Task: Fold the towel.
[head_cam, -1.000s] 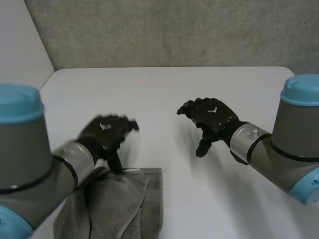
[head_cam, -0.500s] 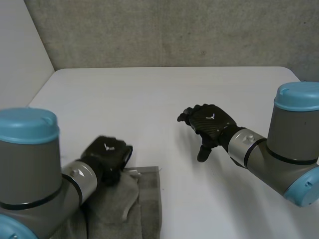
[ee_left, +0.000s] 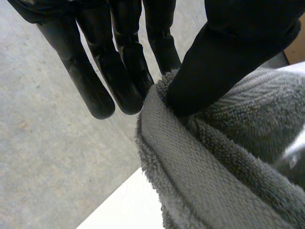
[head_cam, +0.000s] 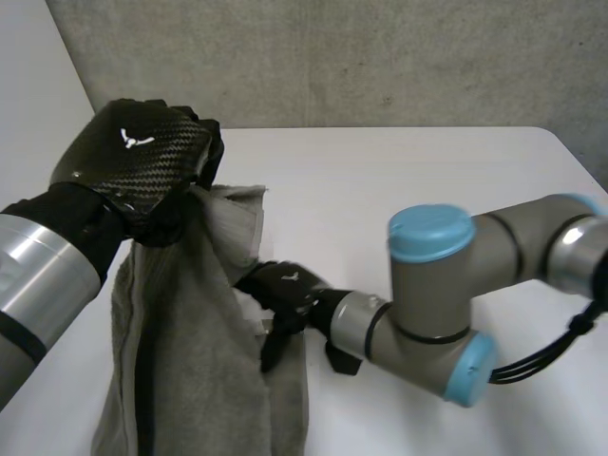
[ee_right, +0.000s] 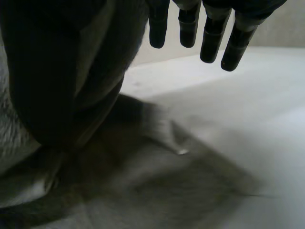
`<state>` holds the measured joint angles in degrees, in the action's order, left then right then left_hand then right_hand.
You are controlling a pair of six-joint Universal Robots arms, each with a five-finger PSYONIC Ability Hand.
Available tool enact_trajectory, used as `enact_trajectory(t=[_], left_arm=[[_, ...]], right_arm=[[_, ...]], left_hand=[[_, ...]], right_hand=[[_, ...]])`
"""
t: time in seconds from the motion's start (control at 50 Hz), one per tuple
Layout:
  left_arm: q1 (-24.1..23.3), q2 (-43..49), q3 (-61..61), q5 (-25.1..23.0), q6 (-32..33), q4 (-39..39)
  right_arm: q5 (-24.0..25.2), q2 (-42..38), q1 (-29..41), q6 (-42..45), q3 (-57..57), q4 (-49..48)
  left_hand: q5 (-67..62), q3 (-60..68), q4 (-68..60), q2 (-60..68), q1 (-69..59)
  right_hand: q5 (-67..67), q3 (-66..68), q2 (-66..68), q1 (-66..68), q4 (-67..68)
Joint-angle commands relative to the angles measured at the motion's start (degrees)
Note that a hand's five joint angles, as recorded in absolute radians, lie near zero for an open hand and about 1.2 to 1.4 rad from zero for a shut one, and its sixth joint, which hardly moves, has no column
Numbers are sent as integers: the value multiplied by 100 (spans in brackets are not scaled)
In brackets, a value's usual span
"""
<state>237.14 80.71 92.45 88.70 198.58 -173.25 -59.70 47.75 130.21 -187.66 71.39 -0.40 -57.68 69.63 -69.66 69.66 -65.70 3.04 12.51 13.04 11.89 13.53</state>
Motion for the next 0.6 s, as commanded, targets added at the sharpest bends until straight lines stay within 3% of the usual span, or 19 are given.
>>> enact_trajectory(t=[0.02,0.04,0.06,0.08,0.22,0.26,0.28,0.32,0.38,0.44,0.52,0.56,0.58,0.6], left_arm=[[51,-108,-8,7,-30,-7],[77,-99,-16,-1,-30,-16],[78,-99,-16,-1,-30,-16],[95,-99,-34,-10,-30,-24],[306,-81,-254,-10,-12,-411],[472,-55,-481,7,-30,-709],[473,-55,-482,7,-30,-710],[570,-37,-675,16,-56,-1007],[579,-37,-754,25,-196,-1341],[570,-29,-746,34,-302,-1492],[544,-2,-650,77,-644,-1572],[517,-11,-605,78,-715,-1554],[500,-28,-527,78,-750,-1554],[500,-29,-526,78,-750,-1554]], right_arm=[[38,-398,163,-218,-371,-4],[29,-363,163,-262,-398,-4],[29,-363,163,-262,-398,-4],[-32,-302,154,-358,-502,-13],[-270,349,-382,-860,-1101,-66],[-977,1057,-820,-825,-1101,-450],[-982,1061,-822,-825,-1101,-452],[-1839,1866,-979,-729,-821,-1266],[-2264,2596,-1050,-527,-417,-1935],[-2203,2836,-1059,-376,-213,-2052],[-1626,2934,-1059,-245,120,-1624],[-1412,2819,-1050,-227,130,-1340],[-1264,2593,-1042,-192,103,-1070],[-1263,2590,-1042,-192,103,-1068]], left_hand=[[-1232,1037,-1034,1034,-1430],[-1232,1037,-1034,1034,-1430],[-1232,1037,-1034,1034,-1430],[-1232,1037,-1034,1034,-1430],[-1232,1037,-1034,1034,-1430],[-1232,1037,-1034,1034,-1430],[-1232,1037,-1034,1034,-1430],[-1232,1037,-1034,1034,-1430],[-1232,1037,-1034,1034,-1430],[-1232,1037,-1034,1034,-1430],[-1232,1037,-1034,1034,-1430],[-1232,1037,-1034,1034,-1430],[-1232,1037,-1034,1034,-1430],[-1232,1037,-1034,1034,-1430]], right_hand=[[3556,3609,3556,3671,3507],[5588,5641,5588,5703,5539],[5608,5661,5608,5723,5559],[6685,6738,6685,6800,6636],[6696,6749,6696,6811,6647],[6696,6749,6696,6811,6647],[6696,6749,6696,6811,6647],[6696,6749,6696,6811,6647],[6696,6749,6696,6811,6647],[6696,6749,6696,6811,6647],[6696,6749,6696,6811,6647],[6062,6116,6063,6178,6014],[3981,4034,3981,4096,3932],[3960,4013,3960,4075,3911]])
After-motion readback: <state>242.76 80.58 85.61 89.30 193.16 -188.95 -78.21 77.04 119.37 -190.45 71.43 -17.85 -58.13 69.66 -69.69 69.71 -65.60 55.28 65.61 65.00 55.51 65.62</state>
